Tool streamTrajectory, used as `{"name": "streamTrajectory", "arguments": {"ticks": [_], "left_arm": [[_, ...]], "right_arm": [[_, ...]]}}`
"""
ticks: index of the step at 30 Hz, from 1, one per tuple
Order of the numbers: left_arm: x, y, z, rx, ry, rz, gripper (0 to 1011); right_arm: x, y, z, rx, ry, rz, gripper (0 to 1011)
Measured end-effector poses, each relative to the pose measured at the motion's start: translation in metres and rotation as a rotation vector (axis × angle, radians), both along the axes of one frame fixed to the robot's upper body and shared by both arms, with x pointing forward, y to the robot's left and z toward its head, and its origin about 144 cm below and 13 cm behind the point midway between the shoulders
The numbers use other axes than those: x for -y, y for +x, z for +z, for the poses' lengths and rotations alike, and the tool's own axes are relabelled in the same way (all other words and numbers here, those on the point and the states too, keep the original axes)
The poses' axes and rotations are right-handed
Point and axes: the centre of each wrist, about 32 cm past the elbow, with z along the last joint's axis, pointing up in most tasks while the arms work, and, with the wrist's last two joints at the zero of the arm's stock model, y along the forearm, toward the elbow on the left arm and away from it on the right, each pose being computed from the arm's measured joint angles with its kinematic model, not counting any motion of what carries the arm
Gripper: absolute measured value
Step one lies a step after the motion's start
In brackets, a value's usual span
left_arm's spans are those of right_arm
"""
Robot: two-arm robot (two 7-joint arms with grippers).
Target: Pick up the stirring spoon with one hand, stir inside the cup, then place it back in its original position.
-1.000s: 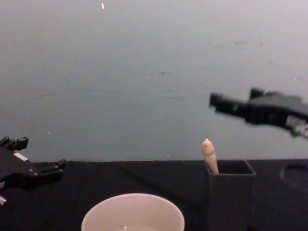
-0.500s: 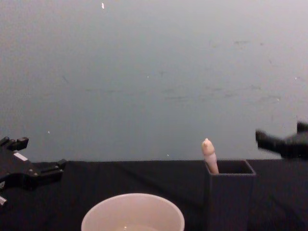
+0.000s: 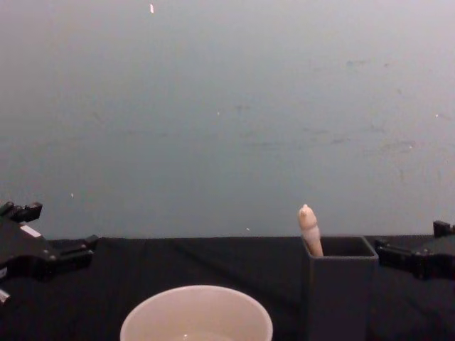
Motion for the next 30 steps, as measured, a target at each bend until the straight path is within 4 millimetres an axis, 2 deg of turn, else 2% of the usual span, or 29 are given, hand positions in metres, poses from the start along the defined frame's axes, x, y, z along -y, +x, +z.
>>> {"name": "streamTrajectory", "arguments": {"ticks": [30], "left_arm": [[0.0000,0.0000,0.0000,0.000,0.000,0.000,1001]], "right_arm": [[-0.0001,-0.0001,0.0021,0.011,0.007,0.001,1002]]}}
